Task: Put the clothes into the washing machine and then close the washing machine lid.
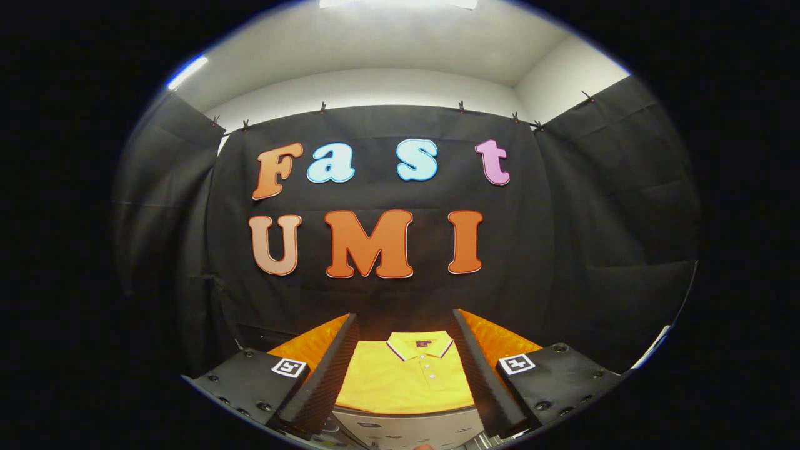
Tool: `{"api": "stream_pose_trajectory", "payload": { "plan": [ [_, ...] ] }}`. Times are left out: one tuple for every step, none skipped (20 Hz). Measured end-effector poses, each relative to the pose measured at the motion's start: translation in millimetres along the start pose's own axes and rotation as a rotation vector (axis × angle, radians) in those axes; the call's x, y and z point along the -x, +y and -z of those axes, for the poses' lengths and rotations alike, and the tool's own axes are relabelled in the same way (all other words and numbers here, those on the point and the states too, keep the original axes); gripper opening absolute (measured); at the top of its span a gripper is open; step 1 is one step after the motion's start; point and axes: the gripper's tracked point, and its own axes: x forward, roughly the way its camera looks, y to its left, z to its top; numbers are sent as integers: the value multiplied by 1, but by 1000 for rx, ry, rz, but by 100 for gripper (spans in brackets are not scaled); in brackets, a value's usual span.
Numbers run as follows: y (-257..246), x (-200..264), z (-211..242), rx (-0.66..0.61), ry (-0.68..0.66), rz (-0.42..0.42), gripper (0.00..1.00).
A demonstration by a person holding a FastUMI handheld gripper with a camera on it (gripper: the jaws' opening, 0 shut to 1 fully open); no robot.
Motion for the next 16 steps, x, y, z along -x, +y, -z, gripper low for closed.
{"api": "stream_pose_trajectory", "payload": {
  "plan": [
    [-5,-5,2,-14,-2,-7,96],
    [-12,-9,2,-24,-10,-14,96],
    [-18,-14,5,-34,-7,-20,96],
    [-24,-20,10,-38,1,-25,96],
    [-30,-25,15,-43,11,-31,96],
    [-36,-30,19,-49,20,-34,97],
    [-39,-36,22,-57,31,-33,97],
    [-42,-42,24,-66,38,-37,97],
    [-45,-47,27,-66,48,-34,97],
    [-49,-54,30,-57,56,-26,97],
    [-51,-63,34,-46,62,-21,97],
    [-49,-73,41,-44,84,-20,97],
    [-45,-83,48,-58,100,-24,97],
    [-44,-93,50,-63,107,-21,96],
    [-41,-105,53,-62,108,-22,96],
    [-42,-118,59,-60,120,-10,96]
  ]
}}
